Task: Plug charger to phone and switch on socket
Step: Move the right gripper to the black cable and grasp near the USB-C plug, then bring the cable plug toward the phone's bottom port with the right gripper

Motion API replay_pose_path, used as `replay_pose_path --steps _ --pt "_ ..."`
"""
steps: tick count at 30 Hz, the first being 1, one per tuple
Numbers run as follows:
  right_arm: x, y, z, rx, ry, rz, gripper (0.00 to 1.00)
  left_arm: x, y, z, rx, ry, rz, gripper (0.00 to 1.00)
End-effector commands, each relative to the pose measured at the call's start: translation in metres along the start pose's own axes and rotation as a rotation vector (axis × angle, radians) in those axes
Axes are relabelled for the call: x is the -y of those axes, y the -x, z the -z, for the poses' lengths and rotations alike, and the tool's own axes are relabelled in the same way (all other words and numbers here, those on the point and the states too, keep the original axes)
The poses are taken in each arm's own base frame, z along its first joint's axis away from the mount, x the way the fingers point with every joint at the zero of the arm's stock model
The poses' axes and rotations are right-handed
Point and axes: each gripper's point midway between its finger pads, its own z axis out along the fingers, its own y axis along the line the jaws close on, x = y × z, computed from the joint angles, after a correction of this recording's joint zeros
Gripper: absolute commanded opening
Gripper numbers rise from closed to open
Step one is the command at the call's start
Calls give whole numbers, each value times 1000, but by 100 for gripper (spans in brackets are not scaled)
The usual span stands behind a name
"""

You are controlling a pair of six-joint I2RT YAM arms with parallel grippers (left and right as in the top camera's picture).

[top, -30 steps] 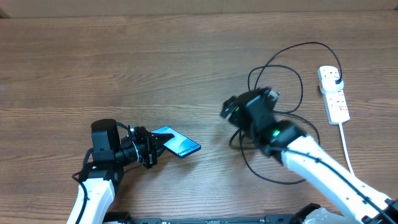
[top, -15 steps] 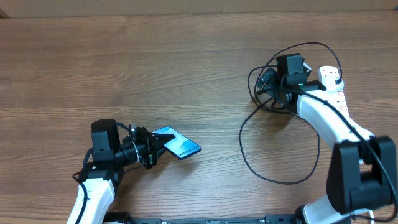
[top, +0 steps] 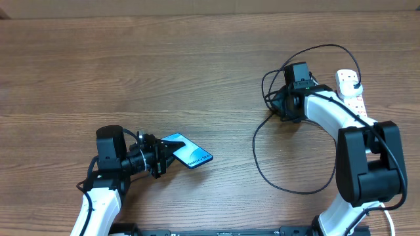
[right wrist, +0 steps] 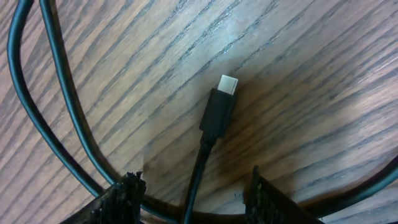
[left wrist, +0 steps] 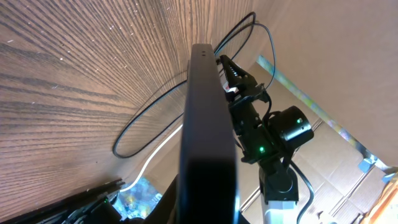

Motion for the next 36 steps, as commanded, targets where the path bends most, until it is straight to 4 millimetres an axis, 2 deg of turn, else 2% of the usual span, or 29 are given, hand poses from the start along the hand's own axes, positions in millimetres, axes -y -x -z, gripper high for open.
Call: replay_pose_path --steps 1,3,6,10,15,23,24,26,29,31,33,36 --pt "7 -14 -23 -54 -43 -17 44 6 -7 1 -38 -14 -33 10" --pt "11 -22 -31 -76 -66 -9 33 6 -7 1 -38 -14 -33 10" --pt "18 -38 -39 -121 -111 13 24 6 -7 1 -39 -13 -33 10" --pt "22 -56 -38 -163 -150 47 28 6 -7 1 -37 -14 -32 11" --pt "21 -64 -37 -179 -163 66 32 6 -7 1 -38 -14 -33 12" --pt "22 -65 -37 -180 -165 67 4 6 -7 1 -39 -14 -33 12" --pt "22 -64 -37 -179 -164 67 4 6 -7 1 -39 -14 -33 8" --pt "20 -63 -37 -173 -155 73 4 6 -7 1 -38 -14 -34 4" --pt "9 -55 -37 -147 -113 145 4 6 -7 1 -38 -14 -34 4" --pt "-1 -46 -30 -126 -82 211 4 6 -7 1 -38 -14 -45 4" --pt "-10 -32 -15 -83 -68 239 4 6 -7 1 -39 -14 -64 4" --pt "-22 -4 22 24 -56 233 4 6 -9 1 -49 -15 -78 4"
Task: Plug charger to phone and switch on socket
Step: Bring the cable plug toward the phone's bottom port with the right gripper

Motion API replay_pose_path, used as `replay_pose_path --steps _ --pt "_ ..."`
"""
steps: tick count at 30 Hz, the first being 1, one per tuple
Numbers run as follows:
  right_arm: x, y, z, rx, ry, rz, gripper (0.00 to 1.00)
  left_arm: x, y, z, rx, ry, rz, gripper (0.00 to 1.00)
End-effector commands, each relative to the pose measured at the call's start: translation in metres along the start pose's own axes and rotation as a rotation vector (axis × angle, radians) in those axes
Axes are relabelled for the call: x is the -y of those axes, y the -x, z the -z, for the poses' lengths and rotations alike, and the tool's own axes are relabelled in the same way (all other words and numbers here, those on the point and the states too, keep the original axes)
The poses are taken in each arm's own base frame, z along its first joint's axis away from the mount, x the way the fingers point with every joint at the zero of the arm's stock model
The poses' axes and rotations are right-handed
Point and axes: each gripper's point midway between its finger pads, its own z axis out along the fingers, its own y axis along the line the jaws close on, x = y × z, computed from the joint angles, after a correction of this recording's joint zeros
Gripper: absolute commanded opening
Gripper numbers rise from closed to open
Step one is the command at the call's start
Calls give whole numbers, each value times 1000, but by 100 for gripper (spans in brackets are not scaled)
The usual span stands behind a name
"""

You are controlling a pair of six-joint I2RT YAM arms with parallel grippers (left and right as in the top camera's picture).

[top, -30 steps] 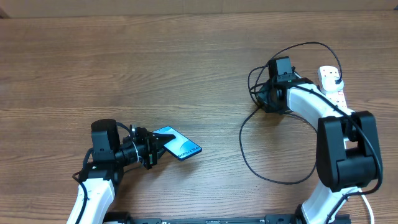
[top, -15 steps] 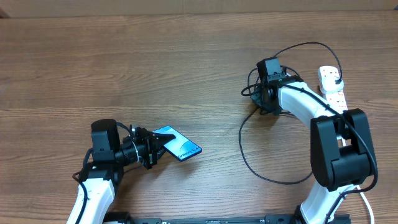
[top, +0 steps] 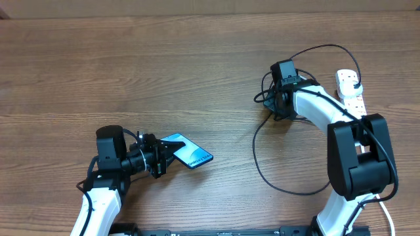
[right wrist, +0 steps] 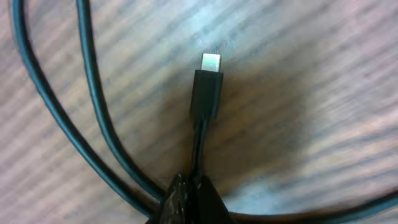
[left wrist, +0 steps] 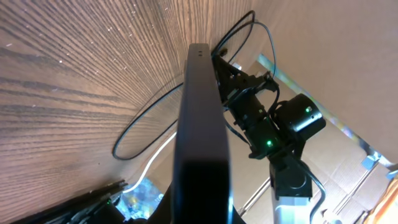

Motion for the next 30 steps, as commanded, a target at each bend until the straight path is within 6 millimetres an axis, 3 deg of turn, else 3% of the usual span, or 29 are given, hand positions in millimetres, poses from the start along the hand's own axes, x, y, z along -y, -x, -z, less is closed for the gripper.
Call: replay_pose_path --steps 1,5,9,13,19,23,27,30 --pt "-7 20 39 86 18 53 4 6 -10 1 -54 -17 -55 4" --pt "-13 33 105 170 116 37 4 9 -11 2 -63 -28 -72 4" --pt "-17 20 162 162 252 42 4 36 -16 4 -76 -117 -202 4" --pt "-31 -17 221 89 488 182 4 67 -16 7 -61 -216 -269 4" --pt "-43 -79 298 50 820 534 4 80 2 -5 -64 -207 -281 4" --pt "-37 -126 313 -68 902 676 4 105 6 -15 -150 -240 -383 4" --pt "-30 -173 308 -237 883 744 4 144 1 -22 -306 -294 -575 4" --pt "-31 -194 301 -278 871 809 4 156 -4 -27 -398 -301 -664 4"
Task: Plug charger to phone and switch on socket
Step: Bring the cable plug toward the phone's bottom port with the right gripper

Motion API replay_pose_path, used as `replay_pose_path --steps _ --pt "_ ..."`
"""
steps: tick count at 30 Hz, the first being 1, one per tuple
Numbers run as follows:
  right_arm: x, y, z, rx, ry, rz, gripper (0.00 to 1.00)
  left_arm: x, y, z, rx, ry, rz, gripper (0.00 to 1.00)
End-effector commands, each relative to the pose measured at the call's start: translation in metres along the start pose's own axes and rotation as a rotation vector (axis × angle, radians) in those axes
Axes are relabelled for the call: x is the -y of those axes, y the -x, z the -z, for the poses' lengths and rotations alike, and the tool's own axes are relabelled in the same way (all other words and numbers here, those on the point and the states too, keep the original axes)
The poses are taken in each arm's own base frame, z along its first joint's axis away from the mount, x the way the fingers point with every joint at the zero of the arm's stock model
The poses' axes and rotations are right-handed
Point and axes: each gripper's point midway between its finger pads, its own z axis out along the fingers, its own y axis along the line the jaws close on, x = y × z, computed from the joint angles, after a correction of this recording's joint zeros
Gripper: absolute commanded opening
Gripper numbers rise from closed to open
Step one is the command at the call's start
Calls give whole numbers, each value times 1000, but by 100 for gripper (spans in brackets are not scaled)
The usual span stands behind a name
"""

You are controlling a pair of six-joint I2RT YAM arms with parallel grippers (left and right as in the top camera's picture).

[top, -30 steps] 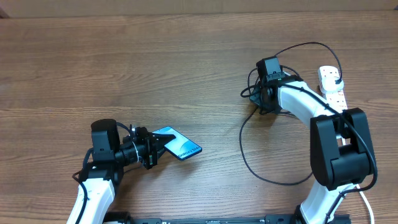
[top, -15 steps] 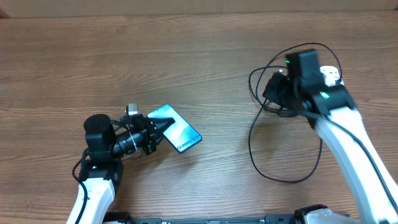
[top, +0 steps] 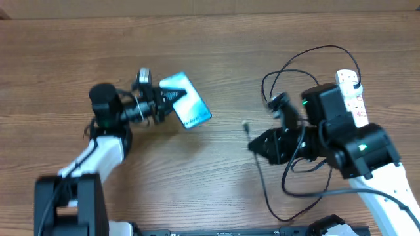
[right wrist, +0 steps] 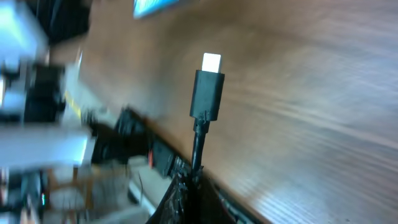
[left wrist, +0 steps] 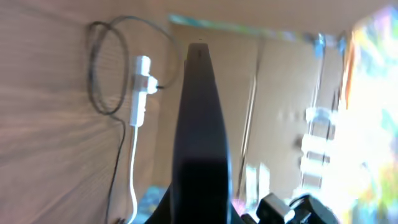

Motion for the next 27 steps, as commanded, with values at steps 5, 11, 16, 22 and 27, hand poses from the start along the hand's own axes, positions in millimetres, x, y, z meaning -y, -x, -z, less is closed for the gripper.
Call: replay_pose_path --steps 5,11,16,22,27 --pt "-20 -33 -42 -118 76 157 4 17 -18 -23 -253 -37 -145 4" --pt "-6 -15 -56 -45 -23 125 4 16 -35 -36 -312 -48 -218 4" --pt "-10 -1 -57 11 -11 146 4 16 -32 -42 -279 -43 -216 4" --pt "-5 -1 -65 -14 -21 78 4 14 -25 -48 -225 -22 -114 4" --pt "-6 -2 -71 -30 -20 80 4 14 -25 -57 -203 -17 -96 4"
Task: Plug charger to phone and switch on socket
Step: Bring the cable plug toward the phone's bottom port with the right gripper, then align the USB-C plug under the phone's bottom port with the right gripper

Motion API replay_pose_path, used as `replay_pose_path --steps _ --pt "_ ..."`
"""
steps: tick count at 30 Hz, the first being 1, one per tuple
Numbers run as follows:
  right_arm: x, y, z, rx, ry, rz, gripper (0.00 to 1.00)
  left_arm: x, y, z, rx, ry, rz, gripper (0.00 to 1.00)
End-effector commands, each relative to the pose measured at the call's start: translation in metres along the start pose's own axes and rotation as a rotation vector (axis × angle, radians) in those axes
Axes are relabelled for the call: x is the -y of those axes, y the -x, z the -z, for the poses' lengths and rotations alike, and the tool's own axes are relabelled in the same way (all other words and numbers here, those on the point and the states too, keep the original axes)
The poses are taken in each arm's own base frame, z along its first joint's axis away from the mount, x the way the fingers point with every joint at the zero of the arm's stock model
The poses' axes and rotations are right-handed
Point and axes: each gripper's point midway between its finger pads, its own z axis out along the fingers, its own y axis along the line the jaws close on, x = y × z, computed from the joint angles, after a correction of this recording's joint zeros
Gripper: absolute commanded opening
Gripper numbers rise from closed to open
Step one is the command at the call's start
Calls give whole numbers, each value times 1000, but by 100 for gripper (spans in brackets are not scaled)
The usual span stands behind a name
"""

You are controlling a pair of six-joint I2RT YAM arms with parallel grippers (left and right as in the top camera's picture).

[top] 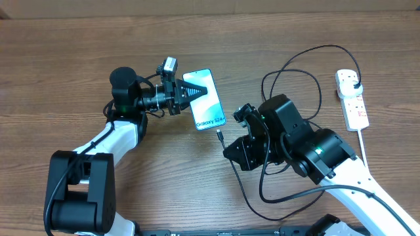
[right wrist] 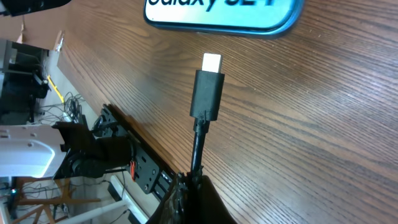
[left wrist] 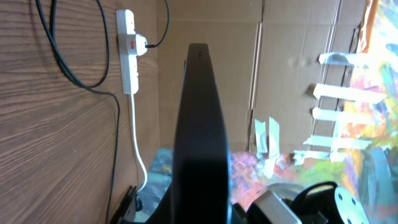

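Observation:
The phone [top: 205,99], light blue with "Galaxy S24" on its screen, is held above the table at centre left, my left gripper [top: 187,93] shut on its far end; its dark edge [left wrist: 199,124] fills the left wrist view. My right gripper [top: 231,145] is shut on the black charger cable, whose plug [top: 220,135] with its silver tip [right wrist: 211,62] points up at the phone's lower end [right wrist: 224,14], a short gap below it. The white socket strip [top: 350,98] lies at the far right with the charger plugged in.
The black cable loops [top: 298,69] from the socket strip across the right half of the wooden table [top: 79,52] and trails under my right arm [top: 315,154]. The strip's white lead [top: 359,141] runs toward the front edge.
My left gripper has swung the phone right and nearer the centre, screen up. My right gripper has carried the plug left, so its tip now sits just below the phone's lower end.
At first my left gripper held the phone low at the front left while my right gripper stood open over the plug lying near the socket strip. Then the right was shut on the cable. Both then were lifted toward the middle, and now plug and phone nearly meet.

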Motion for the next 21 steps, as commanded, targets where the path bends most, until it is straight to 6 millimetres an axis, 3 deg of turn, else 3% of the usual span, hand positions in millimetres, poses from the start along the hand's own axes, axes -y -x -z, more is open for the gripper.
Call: replay_pose_path --steps 1,10,21 --pt "-2 -1 -5 -8 0 -2 4 8 6 -9 25 -3 -1 4" --pt "8 2 -6 7 -57 -21 4 7 6 -8 24 -2 -23 4" --pt "6 7 -6 29 -52 -1 4 -5 6 -8 29 29 49 4"
